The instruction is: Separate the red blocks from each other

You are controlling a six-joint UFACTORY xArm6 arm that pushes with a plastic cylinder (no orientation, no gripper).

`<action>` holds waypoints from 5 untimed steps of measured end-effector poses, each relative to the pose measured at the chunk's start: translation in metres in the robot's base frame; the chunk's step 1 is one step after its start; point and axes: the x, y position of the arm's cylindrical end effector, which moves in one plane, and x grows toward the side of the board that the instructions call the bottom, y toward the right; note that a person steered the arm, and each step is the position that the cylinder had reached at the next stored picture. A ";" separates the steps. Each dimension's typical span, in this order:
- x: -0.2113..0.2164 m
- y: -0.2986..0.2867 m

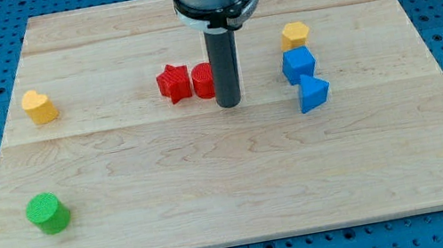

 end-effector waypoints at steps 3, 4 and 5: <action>-0.052 -0.011; -0.044 -0.022; -0.024 -0.040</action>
